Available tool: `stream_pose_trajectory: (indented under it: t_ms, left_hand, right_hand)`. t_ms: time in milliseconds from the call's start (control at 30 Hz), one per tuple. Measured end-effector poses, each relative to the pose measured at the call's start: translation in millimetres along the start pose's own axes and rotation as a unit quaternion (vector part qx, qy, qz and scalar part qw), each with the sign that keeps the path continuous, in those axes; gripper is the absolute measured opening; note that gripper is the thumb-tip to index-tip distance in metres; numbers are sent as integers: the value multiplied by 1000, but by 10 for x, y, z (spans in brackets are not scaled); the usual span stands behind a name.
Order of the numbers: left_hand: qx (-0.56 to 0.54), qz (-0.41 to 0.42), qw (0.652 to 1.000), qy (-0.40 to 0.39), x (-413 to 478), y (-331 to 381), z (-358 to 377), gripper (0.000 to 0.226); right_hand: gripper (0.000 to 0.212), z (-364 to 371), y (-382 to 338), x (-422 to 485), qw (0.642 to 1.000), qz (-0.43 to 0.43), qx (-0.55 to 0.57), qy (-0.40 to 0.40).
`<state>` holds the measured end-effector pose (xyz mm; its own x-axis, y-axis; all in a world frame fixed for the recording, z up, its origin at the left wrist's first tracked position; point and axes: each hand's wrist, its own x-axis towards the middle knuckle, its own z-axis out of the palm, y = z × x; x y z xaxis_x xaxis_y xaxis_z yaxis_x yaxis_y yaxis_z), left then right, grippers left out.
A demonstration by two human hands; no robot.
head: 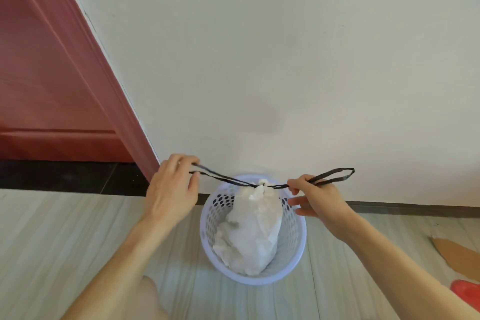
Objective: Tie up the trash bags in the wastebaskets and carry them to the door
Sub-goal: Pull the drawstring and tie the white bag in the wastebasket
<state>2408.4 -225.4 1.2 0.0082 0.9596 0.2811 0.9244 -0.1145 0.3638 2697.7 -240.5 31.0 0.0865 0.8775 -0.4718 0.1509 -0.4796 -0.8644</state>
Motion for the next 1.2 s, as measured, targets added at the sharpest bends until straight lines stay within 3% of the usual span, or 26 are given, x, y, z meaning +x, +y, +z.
stream_pose_trajectory:
  t_ms: [67,100,133,200,300,333,433,567,733,900,1033,1100,1200]
  left_hand:
    - [-65,-50,990,115,-118,175,45,27]
    - [-104,-69,985,121,-209,287,86,21]
    - [-133,-87,983,87,-296,397,154,19]
    - [-188,-135,972,-47,-376,592,342,40]
    - [-321,-249,888,-213,-268,826,472,52]
    - [-348,-273,865,-238,-224,895,484,46]
    - [-354,-295,847,-266,-145,1012,505,44]
    - [-401,-262,845,-235,-85,1030,545,24]
    - [-448,-171,859,-180,-114,979,568,18]
    - [-498,-162,848,-81,-198,1076,538,18]
    - [-440,-117,889,-38,-266,1165,514,17]
    - [-367,-39,929,-20,-304,1133,553,17]
    - [-212,109,971,33,-316,1006,641,19]
  right_hand:
    - [27,31,-55,-44,999,-3,52,-3]
    - [30,48,-80,-63,997,-7,73,-10]
    - [31,63,-106,-77,996,-12,85,-17]
    - [26,98,-154,-91,995,-17,94,-36]
    - [24,159,-177,-95,993,-17,102,-57]
    - [24,177,-175,-95,993,-16,103,-60]
    - [20,198,-162,-91,992,-13,105,-63]
    - [24,180,-130,-54,993,-15,106,-58]
    - [31,163,-67,-40,994,-62,88,-10]
    - [34,145,33,-19,992,-65,93,48]
    - [22,208,52,-23,992,-76,77,61]
    - [9,225,63,-22,993,-74,80,51]
    - [7,230,59,-8,994,-57,86,25]
